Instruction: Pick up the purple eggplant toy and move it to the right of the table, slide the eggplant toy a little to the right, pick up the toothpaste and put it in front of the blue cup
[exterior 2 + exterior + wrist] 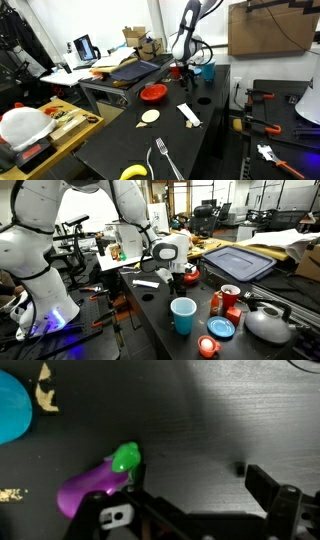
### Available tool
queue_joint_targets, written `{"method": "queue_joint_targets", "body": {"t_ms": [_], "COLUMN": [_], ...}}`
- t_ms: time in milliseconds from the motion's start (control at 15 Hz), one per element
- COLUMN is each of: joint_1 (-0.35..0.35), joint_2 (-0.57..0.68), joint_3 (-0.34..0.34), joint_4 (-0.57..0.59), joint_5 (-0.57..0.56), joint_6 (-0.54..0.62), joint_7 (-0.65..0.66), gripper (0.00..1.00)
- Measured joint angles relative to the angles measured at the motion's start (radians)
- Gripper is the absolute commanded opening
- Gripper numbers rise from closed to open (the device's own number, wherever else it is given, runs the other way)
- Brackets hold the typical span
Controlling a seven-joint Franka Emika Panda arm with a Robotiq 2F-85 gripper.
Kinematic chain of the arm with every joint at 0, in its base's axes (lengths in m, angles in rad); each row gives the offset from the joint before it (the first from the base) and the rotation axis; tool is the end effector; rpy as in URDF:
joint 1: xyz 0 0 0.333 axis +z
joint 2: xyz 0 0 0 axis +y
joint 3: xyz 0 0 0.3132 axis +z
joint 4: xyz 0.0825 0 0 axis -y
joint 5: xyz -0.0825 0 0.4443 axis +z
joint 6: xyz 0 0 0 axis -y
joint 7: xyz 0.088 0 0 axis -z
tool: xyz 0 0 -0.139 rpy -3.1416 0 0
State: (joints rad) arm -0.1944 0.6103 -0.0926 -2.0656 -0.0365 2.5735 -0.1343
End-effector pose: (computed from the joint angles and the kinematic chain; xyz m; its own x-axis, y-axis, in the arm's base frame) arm 0.5685 -0.1739 0.0368 0.9879 -0.1091 -0.1103 -0.1036 -0.9931 0.0551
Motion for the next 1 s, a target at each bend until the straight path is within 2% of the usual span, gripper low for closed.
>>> {"method": "queue_joint_targets", "body": {"t_ms": [133, 400, 533, 733, 1000], "joint_1": [0.018, 0.147, 0.199, 0.219, 0.213], "joint_2": [0.013, 0.045, 0.052, 0.051, 0.031], "joint_3": [-0.033, -0.209, -0.263, -0.253, -0.182], "joint_4": [0.012, 0.039, 0.045, 0.045, 0.038], "joint_5": [-0.038, -0.225, -0.277, -0.279, -0.248], "joint_6": [0.002, 0.053, 0.061, 0.061, 0.061], "joint_7": [0.026, 0.226, 0.298, 0.314, 0.311], "gripper": [1.00, 1.00, 1.00, 1.00, 1.00]}}
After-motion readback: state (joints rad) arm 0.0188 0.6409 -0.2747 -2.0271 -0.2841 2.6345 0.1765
